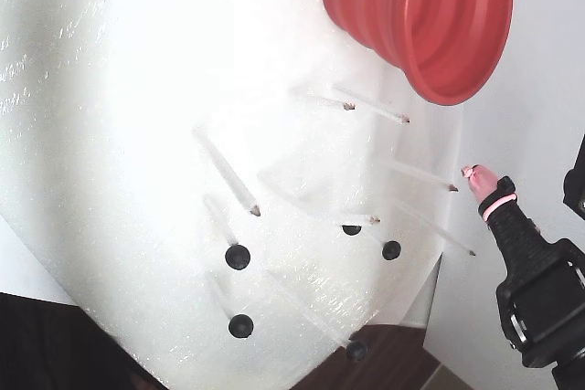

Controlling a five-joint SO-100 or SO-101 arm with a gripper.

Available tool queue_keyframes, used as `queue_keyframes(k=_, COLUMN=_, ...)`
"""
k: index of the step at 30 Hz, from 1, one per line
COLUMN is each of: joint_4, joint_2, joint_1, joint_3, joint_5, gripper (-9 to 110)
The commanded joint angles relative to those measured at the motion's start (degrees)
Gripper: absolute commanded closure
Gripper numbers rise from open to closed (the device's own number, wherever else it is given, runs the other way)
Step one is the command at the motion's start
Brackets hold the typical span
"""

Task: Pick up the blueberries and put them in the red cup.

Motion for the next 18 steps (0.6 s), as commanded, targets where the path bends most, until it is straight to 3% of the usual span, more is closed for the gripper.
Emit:
queue_keyframes(k=1, joint_4=0.70, joint_2=6.42, joint_1=1.14, joint_3=-1.14, joint_5=-0.62, gripper=86)
queue_keyframes(k=18, joint_4=8.88, joint_2=10.72, joint_1=5.01, joint_3=0.26, joint_5=-3.08, gripper=86)
